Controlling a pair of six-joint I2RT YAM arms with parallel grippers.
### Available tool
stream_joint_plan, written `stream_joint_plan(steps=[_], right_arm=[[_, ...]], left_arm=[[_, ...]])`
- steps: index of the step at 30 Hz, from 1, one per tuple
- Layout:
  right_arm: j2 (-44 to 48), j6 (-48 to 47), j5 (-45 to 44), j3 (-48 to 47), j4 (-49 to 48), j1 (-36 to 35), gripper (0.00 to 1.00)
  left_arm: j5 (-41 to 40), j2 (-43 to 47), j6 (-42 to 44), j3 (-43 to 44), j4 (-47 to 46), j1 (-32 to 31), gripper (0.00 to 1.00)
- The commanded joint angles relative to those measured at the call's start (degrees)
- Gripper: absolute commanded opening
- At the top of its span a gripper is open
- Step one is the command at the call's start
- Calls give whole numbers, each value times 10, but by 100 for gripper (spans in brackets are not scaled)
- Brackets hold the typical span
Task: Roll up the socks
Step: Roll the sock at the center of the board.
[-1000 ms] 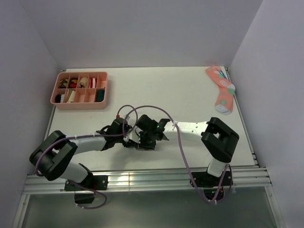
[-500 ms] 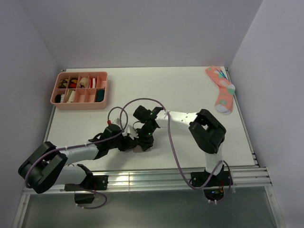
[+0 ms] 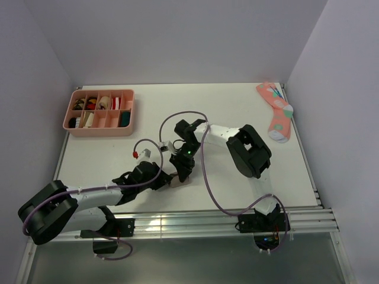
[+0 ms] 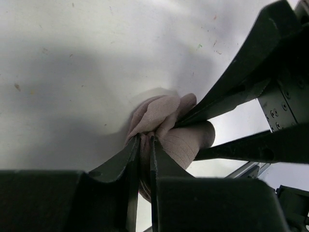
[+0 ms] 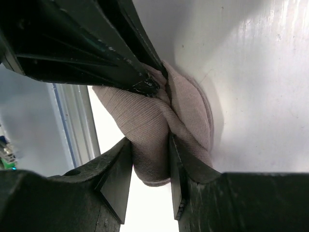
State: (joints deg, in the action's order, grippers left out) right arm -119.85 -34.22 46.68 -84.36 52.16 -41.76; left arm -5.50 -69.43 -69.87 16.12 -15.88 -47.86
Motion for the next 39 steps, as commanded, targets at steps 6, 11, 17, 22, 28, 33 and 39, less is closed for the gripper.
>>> stream_joint_plan(steps=[6,11,17,22,28,33,39], right_arm=[[-35,20,-74,-16,41,16,39],[-63,20,-78,-38,65,17,38],[-78,27,-86,-51,67,17,38],[-92,38,-91,-64,70,17,38],[-102,49,-91,-71,71,17,37],[-99,70,-105,-56,55,17,35],[-86,105,-113,-32,30,19,33]], left_arm=[[-71,75,16,-59,-15,-18,25],[-100,138,52,-73,-14,-21,34],[-89,170,95,-86,-47,-22,42],[-67,155,108,-85,-64,-28,45],[-92,151,87,-88,-69,-66,47],[-159,151,39,-90,-60,-106,48],[-252,119,-53,-80,-52,-181,49]])
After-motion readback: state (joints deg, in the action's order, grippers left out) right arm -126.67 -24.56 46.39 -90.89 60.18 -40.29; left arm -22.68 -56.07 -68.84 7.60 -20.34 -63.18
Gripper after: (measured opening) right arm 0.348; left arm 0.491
